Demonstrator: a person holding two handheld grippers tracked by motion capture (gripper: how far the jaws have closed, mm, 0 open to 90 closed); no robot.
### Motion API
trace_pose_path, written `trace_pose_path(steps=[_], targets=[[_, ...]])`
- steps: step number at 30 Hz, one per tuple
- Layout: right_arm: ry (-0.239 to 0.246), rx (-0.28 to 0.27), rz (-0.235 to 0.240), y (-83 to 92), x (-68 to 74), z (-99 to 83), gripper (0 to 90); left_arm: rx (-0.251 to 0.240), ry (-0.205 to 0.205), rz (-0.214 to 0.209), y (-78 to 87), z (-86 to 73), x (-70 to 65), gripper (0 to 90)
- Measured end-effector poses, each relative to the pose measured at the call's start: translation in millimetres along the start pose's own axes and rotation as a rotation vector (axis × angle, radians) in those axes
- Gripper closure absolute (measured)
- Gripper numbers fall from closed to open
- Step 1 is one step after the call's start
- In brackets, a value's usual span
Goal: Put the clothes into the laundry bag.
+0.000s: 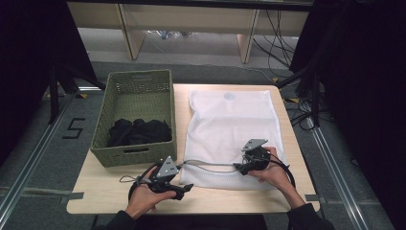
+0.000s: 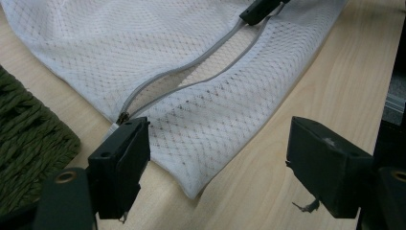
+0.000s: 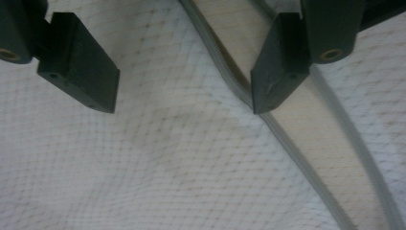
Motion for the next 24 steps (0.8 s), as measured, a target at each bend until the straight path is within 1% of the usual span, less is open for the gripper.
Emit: trace_pose_path(steps=[1,2,3,4,5,6,7,8,10,11,12,13,14,15,16,17,18,19,20,21,22,24], targets=[[0.056,-0.015,-0.031,-1.5,-6.5,2.6,37.2,0.016,-0.016,0.004,1.0,-0.5,1.9,22.9],[0.056,-0.015,-0.031,-1.5,-6.5,2.6,37.2,0.016,-0.016,0.004,1.0,-0.5,1.9,22.9],[0.093,-0.003,-0.069,-1.1,-13.7,4.5,47.8,0.012,-0.005,0.007,0.3,-0.7,1.3,22.9],[0.093,-0.003,-0.069,-1.1,-13.7,4.5,47.8,0.012,-0.005,0.007,0.3,-0.7,1.3,23.0],[0.095,-0.006,-0.073,-1.4,-16.1,5.2,53.1,0.017,-0.007,0.005,0.3,-0.9,1.7,23.0],[0.088,-0.012,-0.081,-1.8,-18.1,6.0,56.1,0.02,-0.015,-0.004,0.0,-0.9,2.4,23.2],[0.095,-0.019,-0.078,-2.9,-19.5,6.9,58.4,0.023,-0.014,-0.001,-0.3,-0.9,2.6,23.2],[0.079,-0.021,-0.081,-3.8,-19.8,7.4,60.9,0.007,-0.001,0.005,-1.7,-0.4,1.6,23.2],[0.08,-0.021,-0.063,-6.7,-17.8,8.0,66.5,0.004,-0.001,0.007,-2.3,-0.5,1.7,23.3],[0.092,-0.019,-0.051,-8.4,-16.5,8.3,68.6,0.016,-0.016,0.005,-1.4,-0.7,2.9,23.5],[0.115,-0.017,-0.045,-9.9,-16.4,9.1,70.4,0.018,-0.011,0.009,-1.3,-0.8,3.0,23.6],[0.119,-0.016,-0.04,-11.2,-15.4,9.8,71.8,0.023,-0.021,0.016,-0.9,-1.0,4.7,23.6],[0.129,-0.027,-0.025,-13.4,-14.8,11.4,73.4,0.028,-0.029,0.015,-0.3,-1.3,5.7,23.7],[0.11,-0.016,-0.018,-15.0,-11.8,11.8,77.5,0.023,-0.012,0.019,0.1,-1.2,5.4,23.9],[0.11,-0.016,-0.018,-15.0,-11.8,11.8,77.5,0.023,-0.012,0.019,0.1,-1.2,5.4,23.9],[0.089,-0.032,-0.028,-18.0,-10.3,12.8,81.1,0.014,0.003,0.01,-0.1,-0.7,4.3,23.9],[0.092,-0.019,-0.013,-17.4,-10.4,13.0,82.5,0.014,0.003,0.01,-0.1,-0.7,4.3,23.9],[0.092,-0.019,-0.013,-17.4,-10.4,13.0,82.5,0.025,-0.009,0.011,1.0,-1.1,5.5,23.9],[0.078,-0.022,-0.014,-18.3,-9.8,13.2,83.1,0.021,-0.006,0.006,0.8,-1.1,4.6,23.9],[0.084,-0.025,-0.011,-19.2,-10.2,13.2,83.9,0.023,-0.012,0.007,1.0,-1.1,4.9,23.9],[0.072,-0.03,-0.019,-19.7,-10.0,13.6,85.0,0.026,-0.014,0.01,1.3,-1.3,5.5,23.9],[0.073,-0.03,-0.028,-19.3,-10.3,13.7,86.5,0.014,-0.005,0.021,1.8,-0.5,4.9,23.9]])
Point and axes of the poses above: each handheld gripper's, and its own axes: y roughly backward along the jaws, z roughly out of its top, x roughly to its left, the point moved 6 cm from there along -y, roughly forward along the jaws, and after that the axes turned 15 degrees about -x, right-handed, at the moved point
